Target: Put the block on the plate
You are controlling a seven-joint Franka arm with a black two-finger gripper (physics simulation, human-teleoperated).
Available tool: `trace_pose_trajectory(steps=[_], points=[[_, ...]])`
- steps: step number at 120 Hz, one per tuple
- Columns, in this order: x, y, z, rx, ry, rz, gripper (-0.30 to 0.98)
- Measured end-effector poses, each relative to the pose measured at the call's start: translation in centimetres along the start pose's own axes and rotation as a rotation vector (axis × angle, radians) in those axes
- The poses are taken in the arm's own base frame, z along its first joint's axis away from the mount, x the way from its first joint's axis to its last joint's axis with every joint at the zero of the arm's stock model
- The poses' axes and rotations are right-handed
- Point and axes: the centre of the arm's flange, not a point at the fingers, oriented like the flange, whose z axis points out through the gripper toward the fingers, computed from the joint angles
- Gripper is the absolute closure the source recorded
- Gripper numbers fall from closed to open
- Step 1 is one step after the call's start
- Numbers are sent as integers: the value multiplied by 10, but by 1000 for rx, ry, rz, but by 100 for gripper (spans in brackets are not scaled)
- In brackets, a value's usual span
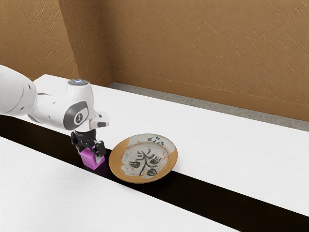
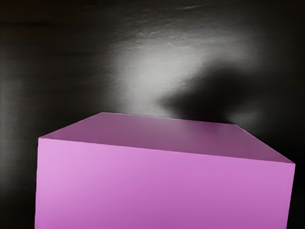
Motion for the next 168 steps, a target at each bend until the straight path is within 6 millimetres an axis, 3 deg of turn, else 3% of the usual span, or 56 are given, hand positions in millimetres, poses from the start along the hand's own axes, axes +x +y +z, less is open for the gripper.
trace_pose_trajectory(steps=[18, 43, 68, 80, 103, 116, 129, 158, 168], points=[[0, 0, 1, -3, 3, 6, 2], [1, 0, 0, -4, 5, 13, 23], [0, 0, -3, -3, 11, 15, 27], [-1, -2, -25, -5, 47, 11, 29], [-9, -5, -101, -10, 179, -13, 30], [-24, 31, -141, -28, 241, 4, 29], [-29, 76, -150, -41, 251, 15, 29], [-24, 187, -121, -91, 196, 26, 28], [-22, 202, -106, -104, 177, -4, 28]])
